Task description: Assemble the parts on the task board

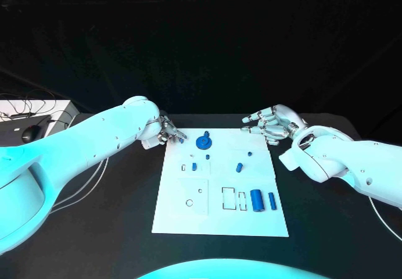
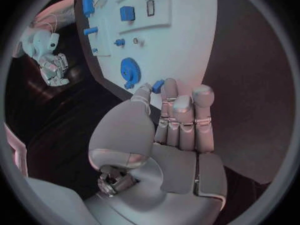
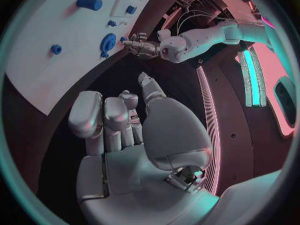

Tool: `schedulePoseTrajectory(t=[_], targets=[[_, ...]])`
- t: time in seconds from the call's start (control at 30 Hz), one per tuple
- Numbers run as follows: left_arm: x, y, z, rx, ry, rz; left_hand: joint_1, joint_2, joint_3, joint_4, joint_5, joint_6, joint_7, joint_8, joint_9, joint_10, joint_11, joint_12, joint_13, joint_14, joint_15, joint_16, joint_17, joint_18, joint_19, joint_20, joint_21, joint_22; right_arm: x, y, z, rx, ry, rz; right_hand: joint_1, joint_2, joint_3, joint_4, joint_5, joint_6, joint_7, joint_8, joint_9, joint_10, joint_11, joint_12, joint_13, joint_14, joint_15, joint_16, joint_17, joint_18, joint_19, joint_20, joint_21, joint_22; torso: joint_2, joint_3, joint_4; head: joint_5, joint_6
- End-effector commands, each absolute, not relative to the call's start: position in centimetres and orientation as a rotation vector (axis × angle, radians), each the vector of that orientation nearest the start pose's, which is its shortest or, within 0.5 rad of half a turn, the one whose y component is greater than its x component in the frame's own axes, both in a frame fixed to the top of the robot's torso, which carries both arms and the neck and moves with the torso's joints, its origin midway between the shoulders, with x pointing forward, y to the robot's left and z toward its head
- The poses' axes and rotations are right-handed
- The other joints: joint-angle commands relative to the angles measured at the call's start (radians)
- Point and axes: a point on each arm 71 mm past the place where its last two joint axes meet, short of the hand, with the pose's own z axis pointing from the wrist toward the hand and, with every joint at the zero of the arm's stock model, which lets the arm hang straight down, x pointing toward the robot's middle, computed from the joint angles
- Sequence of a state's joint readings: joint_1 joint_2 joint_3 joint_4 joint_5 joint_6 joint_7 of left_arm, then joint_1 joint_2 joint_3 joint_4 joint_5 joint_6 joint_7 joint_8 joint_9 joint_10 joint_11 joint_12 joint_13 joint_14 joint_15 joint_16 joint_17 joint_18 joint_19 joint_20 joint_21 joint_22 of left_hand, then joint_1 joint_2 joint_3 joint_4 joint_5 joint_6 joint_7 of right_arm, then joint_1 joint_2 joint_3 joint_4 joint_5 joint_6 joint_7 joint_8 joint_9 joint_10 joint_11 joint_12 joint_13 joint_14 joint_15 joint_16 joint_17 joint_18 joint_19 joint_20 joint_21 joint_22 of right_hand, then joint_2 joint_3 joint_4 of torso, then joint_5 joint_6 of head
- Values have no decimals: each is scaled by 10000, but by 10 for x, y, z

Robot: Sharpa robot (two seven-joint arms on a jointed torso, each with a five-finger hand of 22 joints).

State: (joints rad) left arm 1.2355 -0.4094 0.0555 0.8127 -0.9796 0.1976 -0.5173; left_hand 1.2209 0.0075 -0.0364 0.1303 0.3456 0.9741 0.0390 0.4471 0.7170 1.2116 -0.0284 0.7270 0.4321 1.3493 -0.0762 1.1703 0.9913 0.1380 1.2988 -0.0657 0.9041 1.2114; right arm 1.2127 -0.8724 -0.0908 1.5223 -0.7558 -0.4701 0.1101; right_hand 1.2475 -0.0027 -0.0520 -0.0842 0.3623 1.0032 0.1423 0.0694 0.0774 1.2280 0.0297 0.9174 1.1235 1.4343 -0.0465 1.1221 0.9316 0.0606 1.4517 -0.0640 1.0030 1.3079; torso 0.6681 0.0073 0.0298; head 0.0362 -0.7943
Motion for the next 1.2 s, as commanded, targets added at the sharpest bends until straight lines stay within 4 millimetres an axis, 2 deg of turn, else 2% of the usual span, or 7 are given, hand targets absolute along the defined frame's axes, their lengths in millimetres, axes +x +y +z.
schedulePoseTrajectory(t=[0.03,0.27,0.4,0.6,0.77,1.03,1.2], targets=[[591,199,-222,-5322,22852,-3609,215,87,363,-121,27,32,-21,-78,-46,-78,-4,6,-20,-43,-4,58,12,-76,5,-6,-26,31,485,-222,-189,4756,16114,10112,-72,9,-1,-57,27,14,52,19,10,-57,-39,6,1,22,-40,-24,14,183,-34,14,-36,1301,3,1,1,5,-11],[590,199,-223,-5424,22930,-3837,363,85,1614,-516,7,-16,-15,-260,-163,-141,-3,-52,-42,-107,0,49,0,-85,-57,5,-70,63,485,-222,-189,4748,16139,10109,-72,9,-1,-57,27,14,52,19,10,-57,-39,6,1,22,-40,-24,14,183,-34,14,-36,1301,3,5,-4,-5,-22],[590,199,-223,-5445,22970,-3926,96,-138,2464,-759,-9,-37,-34,-251,-132,-145,17,-52,-42,-129,1,70,7,-78,-82,19,-86,99,485,-222,-190,4746,16152,10108,-72,9,-1,-57,27,14,52,19,10,-57,-39,6,1,22,-40,-24,14,183,-34,14,-36,1301,2,6,-3,-2,-23],[590,200,-223,-5512,22999,-4018,-19,-241,3406,-1082,-3,-95,-20,-255,-93,-146,-6,-78,-62,-145,3,103,34,-79,-92,22,-77,157,486,-222,-190,4742,16164,10107,-72,9,-1,-57,27,14,52,19,10,-57,-39,6,1,22,-40,-24,14,183,-34,14,-36,1301,-2,4,-1,1,-33],[590,201,-223,-5674,22927,-4126,-370,-567,4873,-1575,-15,-141,1,-156,61,-47,-15,-158,-125,-107,-4,167,123,-102,-53,-6,3,246,486,-222,-190,4740,16175,10101,-72,9,-1,-57,27,14,52,19,10,-57,-39,6,1,22,-40,-24,14,183,-34,14,-36,1301,-4,4,1,4,-34],[589,205,-219,-6318,22389,-4494,-1118,-939,6492,-2404,23,169,-34,-82,288,429,-135,-338,-214,274,-102,462,715,-244,220,-199,408,474,487,-222,-190,4740,16179,10085,-72,9,-1,-57,27,14,52,19,10,-57,-39,6,1,22,-40,-24,14,183,-34,14,-36,1301,-13,7,8,39,-32],[584,209,-215,-6996,22019,-4926,-1583,-1171,7186,-2883,442,521,-94,-171,392,798,-224,-607,-295,526,-181,522,1216,-351,294,-353,426,474,487,-223,-191,4752,16167,10052,-72,9,-1,-57,27,14,52,19,10,-57,-39,6,1,22,-40,-24,14,183,-34,14,-36,1301,-25,8,16,49,-21]])
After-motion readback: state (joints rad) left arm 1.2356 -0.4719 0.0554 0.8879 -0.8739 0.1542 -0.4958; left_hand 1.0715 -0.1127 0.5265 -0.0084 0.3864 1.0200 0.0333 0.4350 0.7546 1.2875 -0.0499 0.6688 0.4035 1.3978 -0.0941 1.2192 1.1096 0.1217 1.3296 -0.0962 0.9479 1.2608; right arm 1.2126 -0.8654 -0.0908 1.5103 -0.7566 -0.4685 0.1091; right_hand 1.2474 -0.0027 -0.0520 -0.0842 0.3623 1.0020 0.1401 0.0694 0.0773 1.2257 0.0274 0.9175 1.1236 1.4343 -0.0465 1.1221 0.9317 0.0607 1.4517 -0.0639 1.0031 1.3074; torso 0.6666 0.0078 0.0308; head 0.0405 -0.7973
